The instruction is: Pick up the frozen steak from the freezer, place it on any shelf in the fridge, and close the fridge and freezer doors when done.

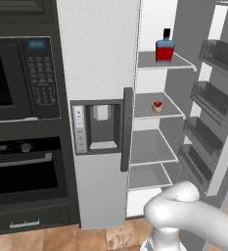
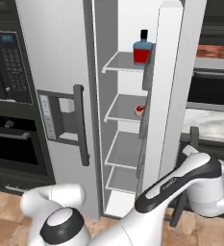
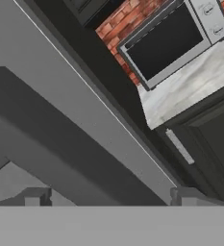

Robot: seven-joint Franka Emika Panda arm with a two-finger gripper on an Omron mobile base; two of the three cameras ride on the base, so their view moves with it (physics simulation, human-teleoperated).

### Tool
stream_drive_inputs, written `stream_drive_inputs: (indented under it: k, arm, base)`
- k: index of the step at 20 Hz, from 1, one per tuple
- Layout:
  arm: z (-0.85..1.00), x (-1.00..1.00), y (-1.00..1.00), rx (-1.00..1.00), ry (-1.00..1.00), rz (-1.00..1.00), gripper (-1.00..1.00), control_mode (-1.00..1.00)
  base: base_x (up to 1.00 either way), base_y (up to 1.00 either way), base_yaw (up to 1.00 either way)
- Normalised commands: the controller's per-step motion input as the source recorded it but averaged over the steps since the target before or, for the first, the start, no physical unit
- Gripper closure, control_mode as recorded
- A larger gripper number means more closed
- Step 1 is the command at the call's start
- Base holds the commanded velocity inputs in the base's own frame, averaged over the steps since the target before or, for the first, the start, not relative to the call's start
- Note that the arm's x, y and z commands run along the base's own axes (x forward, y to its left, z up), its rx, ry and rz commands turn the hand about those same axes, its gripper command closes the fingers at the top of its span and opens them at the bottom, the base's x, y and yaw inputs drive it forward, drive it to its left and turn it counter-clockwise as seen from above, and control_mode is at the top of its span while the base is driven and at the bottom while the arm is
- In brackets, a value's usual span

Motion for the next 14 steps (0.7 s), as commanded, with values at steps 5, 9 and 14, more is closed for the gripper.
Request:
stream_drive_inputs:
  k: [5, 9, 14]
  arm:
    - [0.0, 0.05, -0.45, 0.0, 0.0, 0.0, -1.0, -1.0]
    - [-0.01, 0.17, -0.21, 0.0, 0.0, 0.0, -1.0, -1.0]
    - [-0.12, 0.12, 0.12, 0.0, -0.01, 0.01, -1.0, -1.0]
  base:
    - [0.0, 0.0, 0.0]
    - [0.0, 0.0, 0.0]
    - [0.0, 0.0, 0.0]
